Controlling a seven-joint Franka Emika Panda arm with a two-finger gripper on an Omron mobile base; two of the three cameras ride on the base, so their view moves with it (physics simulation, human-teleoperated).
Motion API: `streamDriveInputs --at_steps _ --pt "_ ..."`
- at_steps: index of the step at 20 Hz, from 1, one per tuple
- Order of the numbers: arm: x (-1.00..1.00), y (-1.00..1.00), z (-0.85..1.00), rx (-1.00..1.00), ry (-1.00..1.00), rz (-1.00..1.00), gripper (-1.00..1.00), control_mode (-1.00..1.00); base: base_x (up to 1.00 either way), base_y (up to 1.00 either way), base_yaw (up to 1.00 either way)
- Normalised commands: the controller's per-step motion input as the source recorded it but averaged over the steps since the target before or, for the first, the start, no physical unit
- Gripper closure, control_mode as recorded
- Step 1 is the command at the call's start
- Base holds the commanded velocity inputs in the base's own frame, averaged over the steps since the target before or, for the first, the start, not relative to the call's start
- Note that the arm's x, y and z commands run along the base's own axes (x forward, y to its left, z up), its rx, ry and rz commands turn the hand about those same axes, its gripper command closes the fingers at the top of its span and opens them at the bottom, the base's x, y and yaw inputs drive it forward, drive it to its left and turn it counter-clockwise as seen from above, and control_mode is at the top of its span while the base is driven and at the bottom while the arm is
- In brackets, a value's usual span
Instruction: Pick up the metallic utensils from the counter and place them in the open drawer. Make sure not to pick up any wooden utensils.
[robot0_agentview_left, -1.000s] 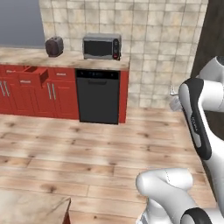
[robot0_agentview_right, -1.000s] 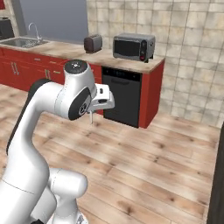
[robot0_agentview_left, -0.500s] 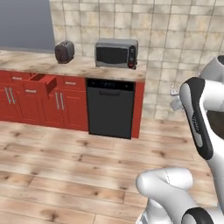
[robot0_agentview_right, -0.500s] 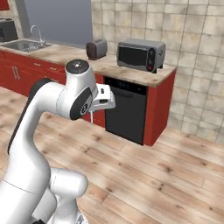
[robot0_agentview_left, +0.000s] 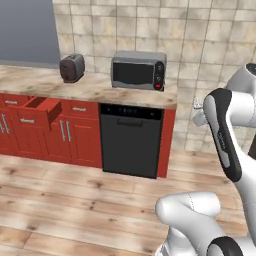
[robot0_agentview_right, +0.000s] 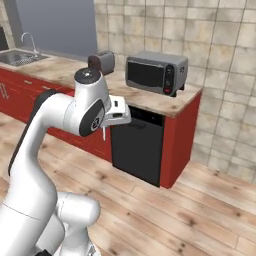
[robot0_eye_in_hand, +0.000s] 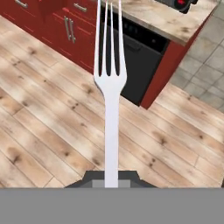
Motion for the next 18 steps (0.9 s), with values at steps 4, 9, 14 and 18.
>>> streamDriveInputs --at_steps 4,9,14,18 --pt "0.0 0.0 0.0 0.0 0.0 0.0 1.0 1.0 0.86 0.87 0.0" --pt "0.0 0.0 0.0 0.0 0.0 0.0 1.0 1.0 0.56 0.73 0.18" --pt "0.0 0.0 0.0 0.0 0.0 0.0 1.0 1.0 0.99 0.35 0.43" --pt "0.0 0.0 0.0 0.0 0.0 0.0 1.0 1.0 1.0 0.13 0.47"
